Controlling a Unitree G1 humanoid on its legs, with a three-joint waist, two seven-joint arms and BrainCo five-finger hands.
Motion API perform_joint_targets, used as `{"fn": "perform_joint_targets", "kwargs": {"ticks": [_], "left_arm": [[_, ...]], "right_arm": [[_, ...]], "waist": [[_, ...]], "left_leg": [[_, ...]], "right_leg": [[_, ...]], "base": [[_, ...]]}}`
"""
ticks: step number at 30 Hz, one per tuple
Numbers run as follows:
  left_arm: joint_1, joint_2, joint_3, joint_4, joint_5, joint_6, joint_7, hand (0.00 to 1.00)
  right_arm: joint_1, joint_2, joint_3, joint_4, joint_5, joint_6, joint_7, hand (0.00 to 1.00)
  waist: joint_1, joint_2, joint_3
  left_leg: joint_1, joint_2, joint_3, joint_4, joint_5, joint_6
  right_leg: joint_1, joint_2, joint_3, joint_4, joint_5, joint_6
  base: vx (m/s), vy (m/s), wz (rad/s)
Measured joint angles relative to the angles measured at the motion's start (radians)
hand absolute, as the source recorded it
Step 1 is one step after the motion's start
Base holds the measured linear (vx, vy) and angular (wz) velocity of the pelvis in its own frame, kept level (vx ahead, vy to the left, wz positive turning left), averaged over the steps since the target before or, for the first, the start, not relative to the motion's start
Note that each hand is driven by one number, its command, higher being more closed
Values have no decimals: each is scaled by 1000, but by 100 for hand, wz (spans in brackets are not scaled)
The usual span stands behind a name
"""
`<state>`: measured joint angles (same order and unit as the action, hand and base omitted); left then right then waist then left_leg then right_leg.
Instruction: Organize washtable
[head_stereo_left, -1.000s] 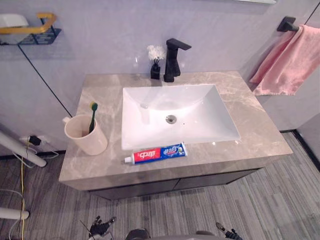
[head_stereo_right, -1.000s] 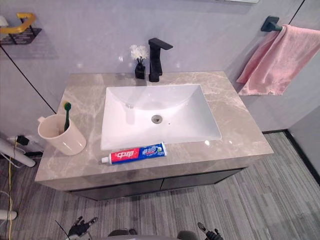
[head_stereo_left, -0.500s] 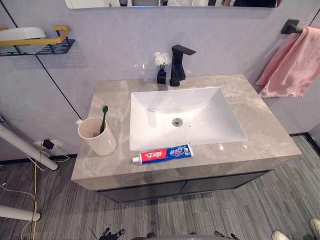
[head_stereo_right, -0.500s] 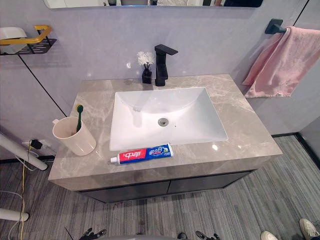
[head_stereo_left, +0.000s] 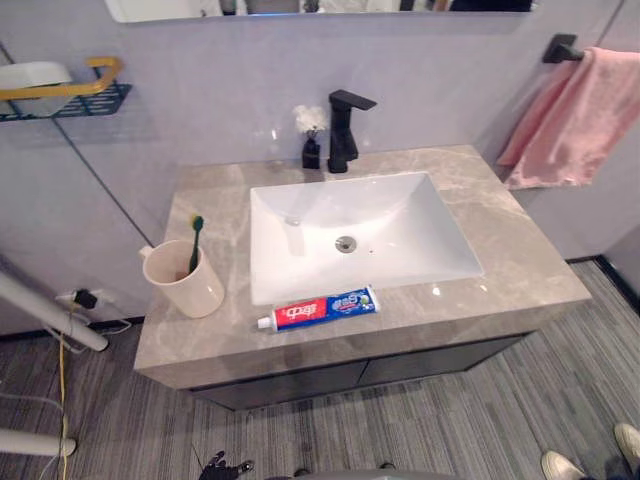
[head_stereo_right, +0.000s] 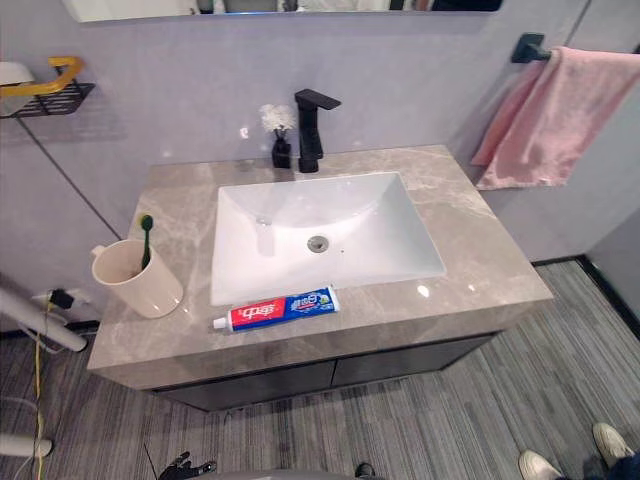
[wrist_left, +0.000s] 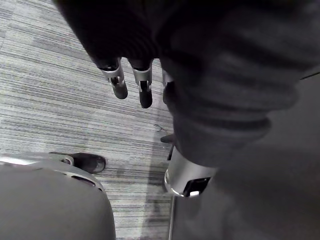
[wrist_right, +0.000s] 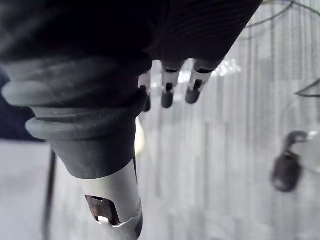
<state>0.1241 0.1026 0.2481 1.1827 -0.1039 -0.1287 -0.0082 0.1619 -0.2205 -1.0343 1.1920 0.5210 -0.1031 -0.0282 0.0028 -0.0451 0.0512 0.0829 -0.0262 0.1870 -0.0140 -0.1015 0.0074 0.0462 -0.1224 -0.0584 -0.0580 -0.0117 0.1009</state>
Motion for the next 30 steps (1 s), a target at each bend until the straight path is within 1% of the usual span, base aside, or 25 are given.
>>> {"fn": "perform_joint_targets", "kwargs": {"ticks": [3, 4, 5, 6, 8, 9, 10, 11, 12, 13, 15, 16, 19, 22, 23, 24, 27, 28, 30], "left_arm": [[11, 4, 0, -3, 19, -1, -12, 0], [14, 5, 0, -3, 23, -2, -12, 0], [15, 9, -1, -3, 39, -2, -12, 0], [15, 9, -1, -3, 39, -2, -12, 0], [17, 11, -1, -3, 42, -4, -11, 0], [19, 11, -1, -3, 47, -5, -11, 0], [23, 11, -1, -5, 48, -6, -11, 0], [28, 10, -1, -5, 48, -7, -12, 0], [29, 9, -1, -5, 48, -7, -12, 0], [29, 8, -1, -5, 48, -7, -12, 0], [31, 8, -1, -7, 47, -6, -11, 0], [32, 9, -1, -10, 46, -6, -11, 0], [36, 6, -1, -30, 46, -6, -11, 0], [54, 0, -1, -54, 37, -7, -11, 0], [56, 0, -1, -54, 37, -7, -12, 0], [63, 1, -1, -55, 36, -7, -12, 0], [77, -1, -3, -74, 35, -9, -14, 0], [77, -1, -3, -75, 31, -11, -15, 0], [83, -1, -4, -76, 9, -12, -16, 0]], "right_arm": [[-7, -56, -83, -68, 54, -7, -26, 0], [-10, -67, -97, -84, 63, -8, -32, 0], [-18, -90, -118, -134, 78, -13, -45, 0], [-18, -92, -119, -140, 79, -13, -47, 0], [-24, -111, -127, -341, 89, -40, -90, 0], [-29, -111, -124, -404, 88, -51, -105, 0], [-47, -117, -111, -524, 80, -73, -128, 0], [-65, -135, -84, -627, 56, -93, -147, 0], [-77, -147, -73, -668, 44, -101, -153, 0], [-97, -165, -48, -744, 11, -122, -173, 0], [-127, -177, -20, -833, -44, -138, -197, 0], [-143, -181, 7, -874, -93, -142, -212, 0], [-161, -181, 77, -991, -199, -142, -227, 0], [-178, -189, 147, -1115, -296, -141, -223, 0], [-179, -194, 166, -1135, -306, -141, -217, 0], [-187, -208, 216, -1171, -328, -141, -204, 0], [-203, -255, 336, -1226, -339, -152, -147, 0], [-207, -274, 389, -1236, -339, -154, -125, 0], [-227, -301, 489, -1235, -334, -155, -70, 0]], "waist": [[-34, -2, 0], [-41, -2, 0], [-48, -2, 0], [-48, -2, 0], [-52, -2, -7], [-55, -1, -10], [-61, -1, -13], [-71, -2, -14], [-71, -3, -15], [-70, -5, -19], [-70, -10, -25], [-62, -11, -28], [-45, -17, -31], [-41, -16, -31], [-37, -17, -31], [-35, -17, -31], [-24, -18, -31], [-11, -20, -32], [1, -21, -32]], "left_leg": [[0, -1, 11, 2, -3, 0], [0, -1, 11, 1, -3, 0], [-1, 0, 12, 1, -3, 0], [-1, 0, 12, 1, -3, 0], [-9, 1, 11, 2, -2, 2], [-13, 2, 9, 3, -2, 2], [-21, 2, 6, 6, -2, 2], [-28, 3, 2, 16, -5, 3], [-31, 3, 0, 20, -6, 4], [-37, 3, -9, 25, -6, 4], [-43, 4, -24, 27, -6, 4], [-44, 4, -27, 30, -6, 4], [-58, -2, -52, 41, -6, 4], [-72, -11, -83, 57, -5, 5], [-73, -12, -86, 58, -5, 5], [-73, -13, -91, 62, -5, 6], [-79, -18, -106, 64, -2, 10], [-83, -18, -107, 63, 3, 16], [-88, -22, -120, 62, 10, 20]], "right_leg": [[-1, -1, 7, -11, 3, 1], [-1, -1, 7, -12, 3, 2], [-1, -1, 7, -14, 3, 2], [-2, -1, 7, -14, 4, 2], [-7, 1, 6, -14, 4, 2], [-10, 2, 5, -14, 4, 2], [-15, 2, 3, -14, 5, 2], [-15, 2, 0, -14, 5, 3], [-16, 2, -2, -14, 5, 3], [-16, 1, -9, -13, 6, 4], [-15, 1, -25, -12, 6, 4], [-13, 1, -28, -11, 6, 4], [-11, -6, -52, -9, 6, 5], [-4, -16, -82, -8, 8, 7], [-3, -17, -85, -7, 8, 7], [0, -18, -89, -4, 8, 7], [-2, -22, -104, 1, 7, 8], [-5, -22, -106, 2, 7, 8], [-7, -24, -118, 4, 7, 8]], "base": [[-36, -5, -13], [0, 0, 0], [0, 0, 0], [0, 0, 0], [17, -32, 1], [23, -34, 5], [20, -33, 8], [19, -32, 8], [13, -40, 11], [6, -36, 12], [-5, -40, 19], [-10, -25, 15], [-36, -21, 21], [-42, -5, 31], [-54, -4, 23], [-61, -4, 11], [-66, -7, 12], [-55, -7, 12], [-48, -10, 14]]}}
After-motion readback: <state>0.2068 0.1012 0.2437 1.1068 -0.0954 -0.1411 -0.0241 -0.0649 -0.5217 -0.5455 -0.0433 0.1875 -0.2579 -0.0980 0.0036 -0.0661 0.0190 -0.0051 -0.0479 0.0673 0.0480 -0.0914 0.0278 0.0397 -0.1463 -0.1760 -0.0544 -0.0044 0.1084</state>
